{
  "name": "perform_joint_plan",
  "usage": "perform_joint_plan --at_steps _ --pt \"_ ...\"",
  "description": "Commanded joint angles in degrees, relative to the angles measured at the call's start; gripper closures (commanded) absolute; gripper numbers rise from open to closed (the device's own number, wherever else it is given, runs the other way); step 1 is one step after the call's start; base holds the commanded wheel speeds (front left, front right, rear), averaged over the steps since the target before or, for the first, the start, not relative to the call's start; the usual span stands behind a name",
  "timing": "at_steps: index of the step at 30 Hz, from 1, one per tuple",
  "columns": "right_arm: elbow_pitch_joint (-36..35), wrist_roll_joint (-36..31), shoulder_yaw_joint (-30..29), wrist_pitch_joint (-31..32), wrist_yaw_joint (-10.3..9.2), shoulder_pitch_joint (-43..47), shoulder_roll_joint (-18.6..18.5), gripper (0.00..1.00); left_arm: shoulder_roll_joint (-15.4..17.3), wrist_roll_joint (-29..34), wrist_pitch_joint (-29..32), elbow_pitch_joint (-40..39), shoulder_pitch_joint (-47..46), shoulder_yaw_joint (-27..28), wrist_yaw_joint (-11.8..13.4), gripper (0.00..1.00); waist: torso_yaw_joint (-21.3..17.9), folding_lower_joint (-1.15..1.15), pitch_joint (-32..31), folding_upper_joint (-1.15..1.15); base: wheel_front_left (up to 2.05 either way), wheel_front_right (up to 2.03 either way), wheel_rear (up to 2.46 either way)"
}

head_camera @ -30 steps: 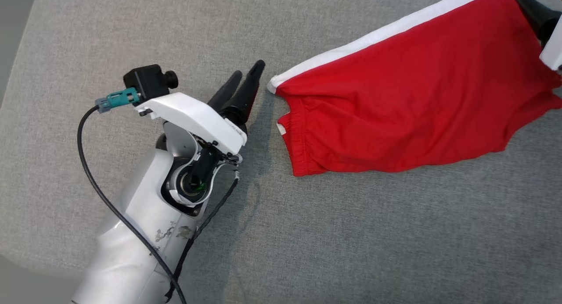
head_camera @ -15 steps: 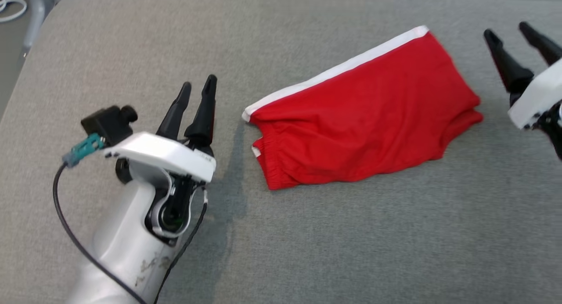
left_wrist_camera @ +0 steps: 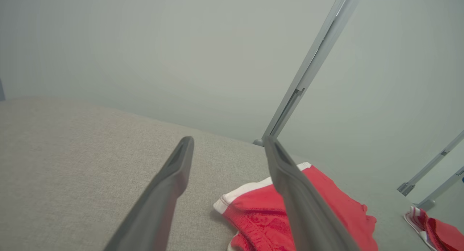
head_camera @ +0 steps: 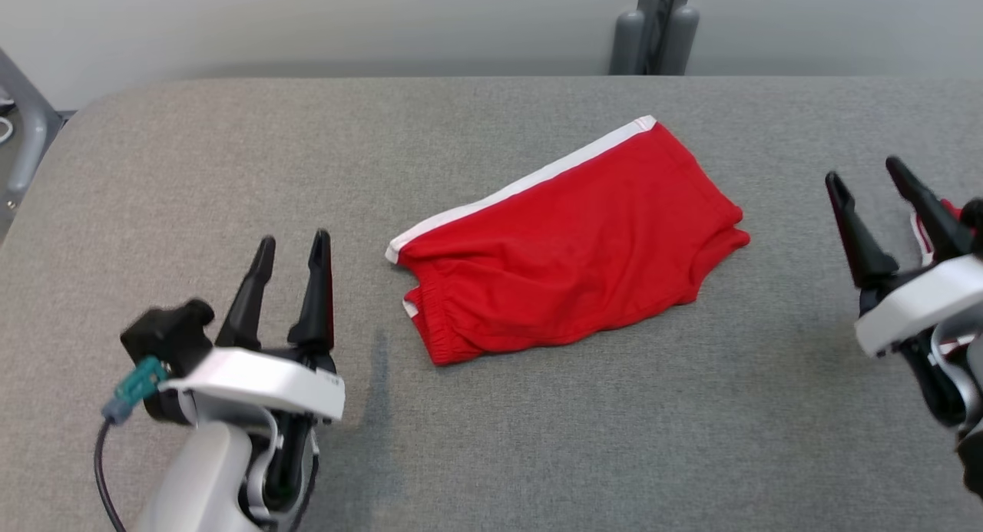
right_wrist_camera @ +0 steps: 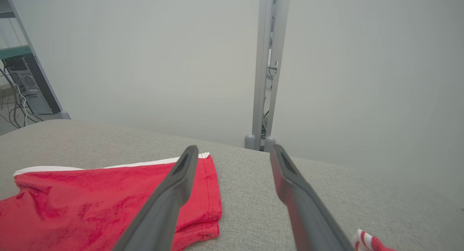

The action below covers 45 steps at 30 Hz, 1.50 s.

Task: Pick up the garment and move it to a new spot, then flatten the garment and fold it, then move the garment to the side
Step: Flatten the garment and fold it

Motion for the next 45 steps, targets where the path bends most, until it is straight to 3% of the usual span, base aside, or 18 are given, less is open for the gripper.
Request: perform_joint_plan --at_steps 1,5,10,18,22,28,34,45 --pt "-1.09 -2.26 -2.47 -0.83 -0.04 3.03 1.38 0.0 -0.69 2.86 -0.22 -1.37 3.14 1.47 0.24 0.0 -0.91 0.0 -1.23 0.0 0.0 0.0 0.0" --pt "-3.28 -8.49 -5.94 -1.64 -0.04 7.35 3.19 0.0 -2.34 7.52 -0.23 -3.34 7.01 4.06 0.23 0.0 -1.34 0.0 -2.16 0.0 0.0 0.0 0.0" --pt "-7.64 -15.23 -13.84 -2.1 -0.05 15.58 8.88 0.0 -5.07 14.57 -0.24 -4.22 12.51 6.66 -1.89 0.0 -1.27 0.0 -3.16 0.0 0.0 0.0 0.0" --pt "-12.59 -19.44 -19.61 -2.09 -0.04 24.54 16.38 0.0 -7.63 22.43 -0.24 -6.14 18.01 10.61 -5.38 0.0 -0.71 0.0 -4.22 0.0 0.0 0.0 0.0" --pt "-12.85 -20.14 -20.11 -2.1 -0.04 26.0 17.81 0.0 -7.97 24.14 -0.25 -6.51 19.46 11.42 -6.19 0.0 -0.56 0.0 -4.54 0.0 0.0 0.0 0.0" --pt "-12.63 -20.21 -20.52 -2.1 -0.04 26.7 18.41 0.0 -7.98 22.29 -0.18 -7.71 19.91 10.37 -5.06 0.0 -0.33 0.0 -4.64 0.0 0.0 0.0 0.0" --pt "-10.21 -16.55 -21.52 -0.16 -0.04 26.31 19.47 0.0 -7.99 21.96 -0.18 -7.84 19.58 9.2 -4.37 0.0 0.38 0.0 -4.23 0.0 0.0 0.0 0.0" --pt "-1.52 -0.89 -26.09 10.4 -0.04 19.53 21.05 0.0 -7.99 20.97 -0.18 -7.57 17.03 5.77 -3.53 0.0 6.1 0.0 -0.71 0.0 0.0 0.0 0.0"
